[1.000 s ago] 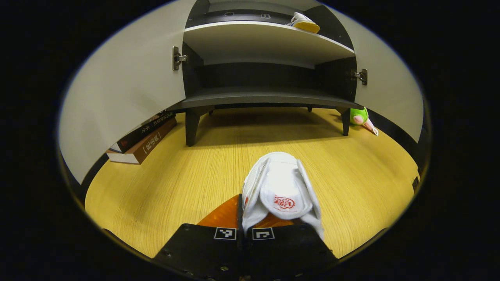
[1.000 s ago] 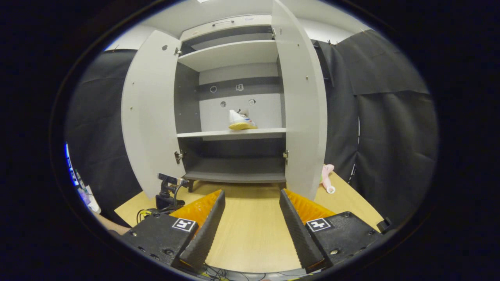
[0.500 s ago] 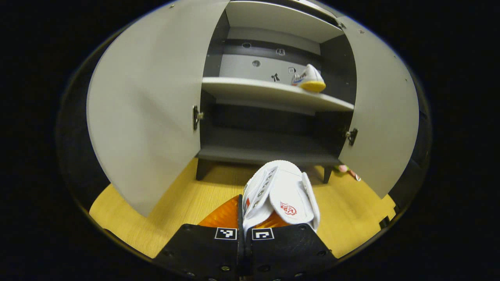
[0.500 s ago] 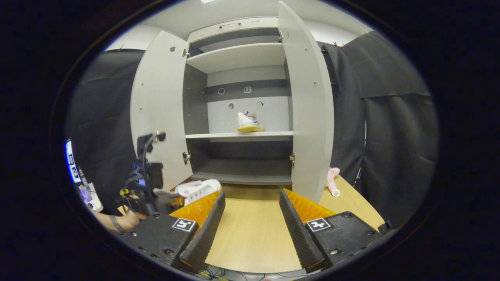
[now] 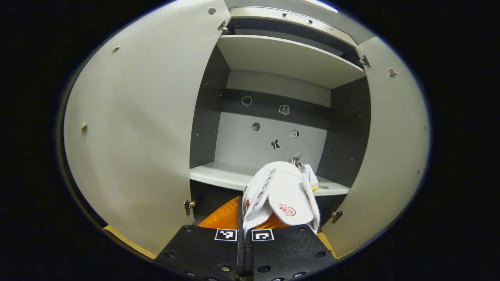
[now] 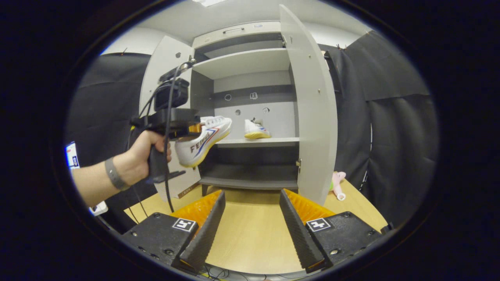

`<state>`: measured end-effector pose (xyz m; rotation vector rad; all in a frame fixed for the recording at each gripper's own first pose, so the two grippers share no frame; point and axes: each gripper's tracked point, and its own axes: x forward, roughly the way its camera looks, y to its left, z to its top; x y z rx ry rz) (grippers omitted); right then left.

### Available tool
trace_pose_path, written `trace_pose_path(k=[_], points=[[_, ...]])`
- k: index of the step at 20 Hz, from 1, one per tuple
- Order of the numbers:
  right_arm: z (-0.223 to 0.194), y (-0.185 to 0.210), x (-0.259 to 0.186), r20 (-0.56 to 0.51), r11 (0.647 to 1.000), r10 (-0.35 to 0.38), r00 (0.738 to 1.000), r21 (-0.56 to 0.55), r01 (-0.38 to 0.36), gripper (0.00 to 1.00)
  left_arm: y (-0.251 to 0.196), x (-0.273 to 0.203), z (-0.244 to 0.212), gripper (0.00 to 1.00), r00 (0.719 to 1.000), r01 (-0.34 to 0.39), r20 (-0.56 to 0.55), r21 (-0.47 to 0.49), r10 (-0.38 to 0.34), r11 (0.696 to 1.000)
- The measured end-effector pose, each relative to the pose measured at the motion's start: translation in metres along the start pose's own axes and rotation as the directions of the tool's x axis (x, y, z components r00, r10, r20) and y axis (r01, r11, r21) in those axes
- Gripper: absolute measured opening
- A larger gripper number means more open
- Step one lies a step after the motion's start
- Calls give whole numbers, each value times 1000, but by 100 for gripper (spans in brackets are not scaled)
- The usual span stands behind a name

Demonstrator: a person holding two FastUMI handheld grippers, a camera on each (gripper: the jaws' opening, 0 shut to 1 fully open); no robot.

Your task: Grab one shoe with the right hand and put it into the shoe cabinet, grab the other shoe with the left hand and put it into the shoe cabinet; then close the right door with the right hand and the left door with the left hand.

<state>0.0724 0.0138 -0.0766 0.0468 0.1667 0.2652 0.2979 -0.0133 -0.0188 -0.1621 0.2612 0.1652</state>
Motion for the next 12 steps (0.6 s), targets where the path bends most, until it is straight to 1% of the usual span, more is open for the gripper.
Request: trace_pose_path(k=[1, 2, 3, 6, 7, 9, 10, 12], points=[[3, -1, 0, 7, 1000, -2, 1000, 0, 2, 88, 0, 16, 9, 0, 1000, -12, -11, -3, 12, 1000], [4, -4, 1, 11, 1000, -6, 1000, 3, 6, 88, -1, 32, 15, 10, 999, -24, -26, -2, 24, 1000], [6, -6, 2, 15, 1000, -11, 1000, 10, 11, 88, -1, 48, 21, 0, 999, -38, -37, 14, 39, 999], [4, -10, 6, 10, 999, -28, 1000, 39, 28, 88, 7, 101, 33, 0, 993, -76, -81, 77, 83, 994], [2, -11, 7, 1, 998, -37, 999, 42, 37, 88, 7, 116, 31, 0, 988, -94, -115, 66, 101, 993], [0, -14, 6, -4, 997, -57, 998, 43, 57, 88, 5, 144, 29, 0, 978, -103, -180, 2, 101, 995], [0, -15, 5, -2, 997, -68, 998, 44, 68, 89, 8, 157, 27, 0, 972, -112, -207, -13, 107, 994], [-4, -16, 3, -8, 996, -82, 997, 45, 82, 88, 14, 181, 25, 0, 963, -149, -228, -12, 142, 989]])
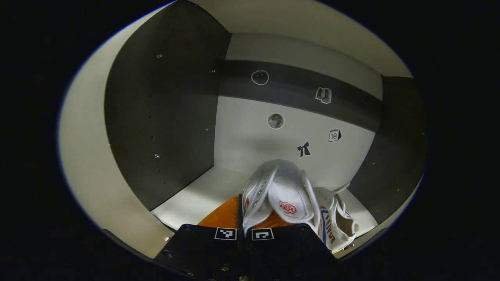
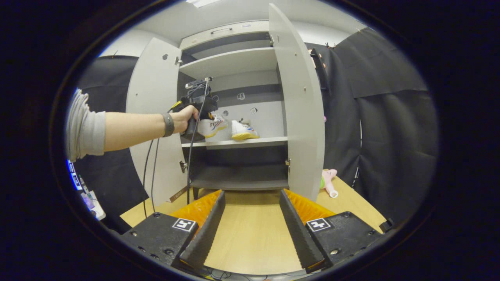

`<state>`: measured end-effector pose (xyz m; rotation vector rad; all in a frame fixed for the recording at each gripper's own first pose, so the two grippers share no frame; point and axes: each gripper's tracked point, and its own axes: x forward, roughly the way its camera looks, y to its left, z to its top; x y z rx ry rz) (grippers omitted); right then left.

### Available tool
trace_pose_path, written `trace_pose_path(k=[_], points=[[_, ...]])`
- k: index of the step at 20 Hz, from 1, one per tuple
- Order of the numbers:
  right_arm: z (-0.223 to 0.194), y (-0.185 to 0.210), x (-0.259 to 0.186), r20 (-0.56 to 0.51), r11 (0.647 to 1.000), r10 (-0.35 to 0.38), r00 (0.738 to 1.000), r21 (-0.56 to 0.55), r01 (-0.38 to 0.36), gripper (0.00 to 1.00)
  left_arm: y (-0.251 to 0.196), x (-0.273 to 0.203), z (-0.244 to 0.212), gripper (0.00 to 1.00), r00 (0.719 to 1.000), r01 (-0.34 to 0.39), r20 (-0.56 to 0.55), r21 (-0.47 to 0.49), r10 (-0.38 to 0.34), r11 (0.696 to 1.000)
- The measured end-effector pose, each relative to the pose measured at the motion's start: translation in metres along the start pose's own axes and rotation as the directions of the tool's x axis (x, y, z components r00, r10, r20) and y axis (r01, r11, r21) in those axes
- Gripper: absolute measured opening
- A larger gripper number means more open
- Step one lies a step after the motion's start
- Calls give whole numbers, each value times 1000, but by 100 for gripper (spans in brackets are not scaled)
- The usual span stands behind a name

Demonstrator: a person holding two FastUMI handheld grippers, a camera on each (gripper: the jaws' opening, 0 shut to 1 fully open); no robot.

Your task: Grab one shoe with the right hand and put it into the shoe cabinet, grab the other shoe with the left hand and put it into the shoe cabinet; then close the right door with the right hand and the left door with the left hand.

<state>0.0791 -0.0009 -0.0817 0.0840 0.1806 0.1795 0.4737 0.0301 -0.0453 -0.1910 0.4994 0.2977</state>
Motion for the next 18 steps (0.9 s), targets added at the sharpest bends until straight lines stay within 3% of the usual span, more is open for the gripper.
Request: trace_pose_path(k=[6, 9, 10, 11, 12, 13, 14, 18], points=[[13, -9, 2, 12, 999, -38, 999, 14, 38, 89, 4, 39, -29, 0, 988, -45, -145, 32, 49, 999], [16, -16, 5, 20, 998, -57, 998, -3, 57, 87, -1, 45, -37, 0, 977, -32, -211, 9, 33, 999], [15, -16, 6, 17, 998, -56, 998, 0, 56, 89, 0, 47, -41, 11, 971, -29, -238, 24, 34, 999], [14, -15, 7, 13, 999, -54, 998, 5, 53, 87, 0, 46, -42, 0, 969, -22, -245, 40, 31, 999], [13, -14, 8, 9, 999, -51, 999, 5, 51, 88, -4, 45, -41, 4, 969, -9, -248, 41, 19, 999], [11, -14, 9, 5, 999, -48, 999, 3, 48, 88, -7, 43, -37, 19, 972, 7, -235, 38, 2, 999], [9, -13, 10, 0, 999, -42, 999, 2, 42, 89, -9, 41, -36, 17, 973, 24, -232, 36, -15, 999], [11, -6, 11, 5, 1000, -17, 1000, 2, 17, 87, -4, 22, -31, 30, 967, 77, -245, 45, -64, 996]])
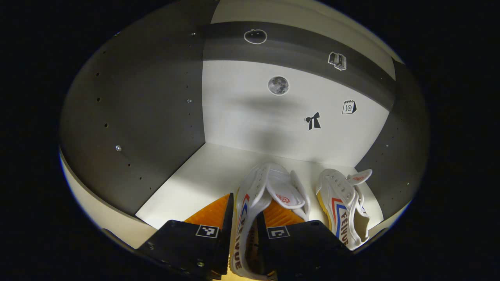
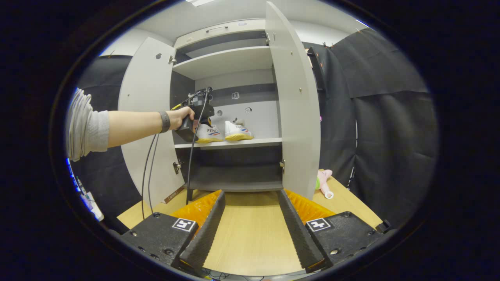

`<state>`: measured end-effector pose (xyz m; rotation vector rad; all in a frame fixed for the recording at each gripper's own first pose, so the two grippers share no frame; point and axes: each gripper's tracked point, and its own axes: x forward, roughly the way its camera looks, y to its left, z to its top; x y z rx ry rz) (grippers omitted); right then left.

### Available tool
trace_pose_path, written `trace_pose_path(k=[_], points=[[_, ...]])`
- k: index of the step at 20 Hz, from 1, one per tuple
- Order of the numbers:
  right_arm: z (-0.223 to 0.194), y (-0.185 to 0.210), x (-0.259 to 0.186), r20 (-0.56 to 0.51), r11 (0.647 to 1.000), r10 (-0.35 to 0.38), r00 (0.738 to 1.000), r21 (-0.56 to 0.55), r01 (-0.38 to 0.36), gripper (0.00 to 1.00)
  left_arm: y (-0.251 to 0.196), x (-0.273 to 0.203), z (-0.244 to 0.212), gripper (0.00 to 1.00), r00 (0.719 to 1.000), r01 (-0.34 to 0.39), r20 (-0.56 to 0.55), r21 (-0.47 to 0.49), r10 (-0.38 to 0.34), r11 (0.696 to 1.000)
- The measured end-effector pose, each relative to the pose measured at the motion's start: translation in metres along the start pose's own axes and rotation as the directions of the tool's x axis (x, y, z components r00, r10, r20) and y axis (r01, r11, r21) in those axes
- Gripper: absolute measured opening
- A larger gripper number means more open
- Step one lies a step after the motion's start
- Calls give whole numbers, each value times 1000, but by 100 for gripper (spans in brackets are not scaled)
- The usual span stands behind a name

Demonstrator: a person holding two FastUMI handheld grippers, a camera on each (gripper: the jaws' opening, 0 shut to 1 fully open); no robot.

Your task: Grab one shoe with the right hand and put it into the shoe cabinet, grab the other shoe with the left hand and put it into the shoe cabinet; then close the right door with the right hand and the left door with the left hand.

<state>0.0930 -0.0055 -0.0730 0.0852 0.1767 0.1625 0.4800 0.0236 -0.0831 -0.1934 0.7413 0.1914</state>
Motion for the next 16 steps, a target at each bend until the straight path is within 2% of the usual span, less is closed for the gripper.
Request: trace_pose_path(k=[1, 2, 3, 5, 8, 11, 14, 16], points=[[1, 3, 0, 4, 1000, 9, 1000, -4, -9, 87, 0, -9, -1, 31, 1000, 19, 5, 2, -19, 1000], [2, 5, 1, 6, 1000, 16, 1000, -8, -16, 88, -5, -18, 0, 52, 998, 59, 12, -4, -59, 998], [1, 9, 1, 6, 1000, 27, 1000, -11, -27, 88, -10, -32, 1, 38, 994, 104, 26, 2, -104, 995], [0, 16, -1, 7, 999, 50, 999, -14, -50, 87, -6, -61, 10, 38, 986, 131, 95, 41, -135, 991], [-4, 25, -5, 4, 997, 78, 997, -21, -78, 88, -5, -130, 12, 37, 950, 175, 241, 113, -198, 978], [-2, 33, -11, 9, 994, 104, 995, -34, -103, 89, -4, -192, -23, 37, 894, 230, 355, 163, -274, 960], [-1, 39, -27, 16, 991, 130, 991, -44, -130, 89, -3, -254, -81, 37, 837, 327, 416, 139, -355, 935], [-2, 40, -38, 14, 989, 135, 991, -57, -134, 88, 11, -278, -117, 37, 812, 316, 475, 130, -339, 940]])
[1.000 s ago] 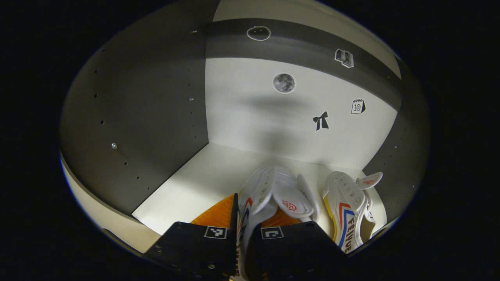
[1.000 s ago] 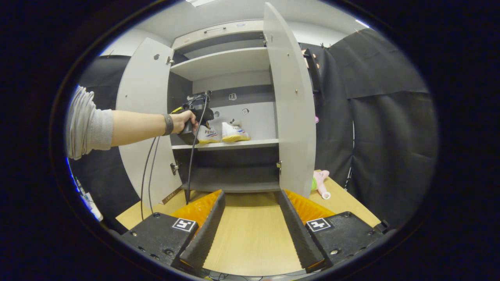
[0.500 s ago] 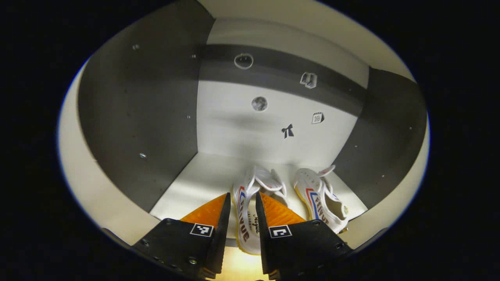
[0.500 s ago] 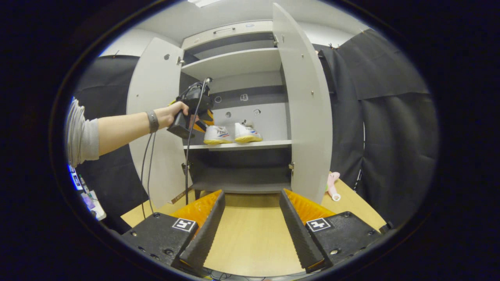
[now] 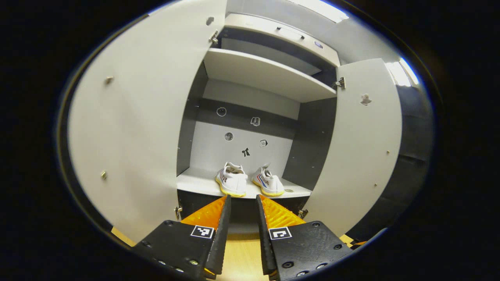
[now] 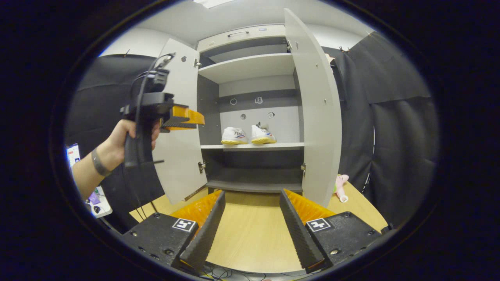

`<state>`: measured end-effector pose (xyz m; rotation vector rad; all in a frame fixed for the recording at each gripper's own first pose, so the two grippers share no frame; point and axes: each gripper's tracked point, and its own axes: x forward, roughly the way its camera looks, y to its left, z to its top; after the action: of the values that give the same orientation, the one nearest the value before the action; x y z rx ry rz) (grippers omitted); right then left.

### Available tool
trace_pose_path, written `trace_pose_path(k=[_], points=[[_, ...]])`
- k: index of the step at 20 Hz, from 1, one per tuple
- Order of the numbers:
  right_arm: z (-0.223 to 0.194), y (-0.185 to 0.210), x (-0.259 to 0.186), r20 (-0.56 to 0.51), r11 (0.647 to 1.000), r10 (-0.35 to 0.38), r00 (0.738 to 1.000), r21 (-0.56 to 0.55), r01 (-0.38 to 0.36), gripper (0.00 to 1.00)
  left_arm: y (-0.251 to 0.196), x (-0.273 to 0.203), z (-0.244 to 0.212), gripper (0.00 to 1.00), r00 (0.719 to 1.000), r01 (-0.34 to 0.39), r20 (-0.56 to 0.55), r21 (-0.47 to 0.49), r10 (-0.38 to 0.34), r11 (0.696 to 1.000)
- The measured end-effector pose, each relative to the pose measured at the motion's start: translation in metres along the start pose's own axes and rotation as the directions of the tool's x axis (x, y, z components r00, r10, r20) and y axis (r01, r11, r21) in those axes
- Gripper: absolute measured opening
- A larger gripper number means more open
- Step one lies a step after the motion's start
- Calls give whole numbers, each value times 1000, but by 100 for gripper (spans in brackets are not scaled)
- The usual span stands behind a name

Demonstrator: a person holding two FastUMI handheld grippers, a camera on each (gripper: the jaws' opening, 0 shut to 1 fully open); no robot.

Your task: Grab one shoe with the right hand and put it into the shoe cabinet, grab the other shoe with the left hand and put it into the shoe cabinet; then close the right door with the right hand and the left door with the left hand.

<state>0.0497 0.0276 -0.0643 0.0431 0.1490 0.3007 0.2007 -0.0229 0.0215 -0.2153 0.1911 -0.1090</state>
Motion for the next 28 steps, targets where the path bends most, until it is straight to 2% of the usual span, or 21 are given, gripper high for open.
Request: trace_pose_path(k=[3, 6, 7, 9, 10, 11, 12, 14, 16, 19, 21, 24, 26, 28], points=[[3, 5, -10, 13, 1000, 8, 1000, -18, -8, 88, 5, -61, -23, 36, 994, -75, 82, 56, 70, 996], [-3, 9, -21, 3, 1000, 13, 1000, -27, -13, 87, -9, -118, -63, 37, 992, -94, 88, 104, 85, 990], [-5, 10, -25, 1, 999, 11, 1000, -31, -11, 87, -13, -133, -76, 54, 992, -100, 86, 128, 89, 987], [-10, 12, -32, -4, 999, 5, 1000, -37, -6, 89, -20, -156, -96, 39, 992, -113, 69, 148, 103, 982], [-10, 12, -35, -3, 999, 3, 1000, -37, -3, 88, -24, -164, -102, 61, 992, -110, 69, 137, 101, 984], [-11, 11, -37, -3, 999, -4, 1000, -37, 4, 89, -28, -170, -106, 66, 993, -103, 67, 119, 96, 988], [-12, 10, -40, -4, 999, -9, 1000, -36, 9, 88, -32, -176, -111, 76, 994, -93, 62, 102, 87, 990], [-8, 8, -46, 7, 999, -16, 1000, -27, 17, 89, -30, -184, -112, 85, 993, -103, 65, 104, 96, 989], [1, 2, -52, 35, 999, -33, 999, -21, 34, 89, -22, -189, -110, 87, 988, -141, 83, 129, 131, 982], [25, -36, -62, 105, 991, -128, 986, -31, 132, 91, -26, -195, -109, 89, 986, -144, 110, 152, 129, 978], [45, -74, -64, 145, 977, -210, 967, -18, 215, 100, -33, -197, -106, 91, 988, -128, 110, 149, 112, 981], [77, -130, -65, 191, 951, -307, 932, 16, 310, 100, -43, -202, -112, 91, 992, -99, 86, 145, 87, 984], [100, -163, -58, 218, 935, -347, 912, 4, 355, 100, -44, -204, -115, 91, 994, -93, 74, 157, 82, 983], [120, -188, -48, 218, 926, -368, 904, 0, 377, 100, -45, -206, -117, 91, 995, -89, 65, 157, 80, 984]])
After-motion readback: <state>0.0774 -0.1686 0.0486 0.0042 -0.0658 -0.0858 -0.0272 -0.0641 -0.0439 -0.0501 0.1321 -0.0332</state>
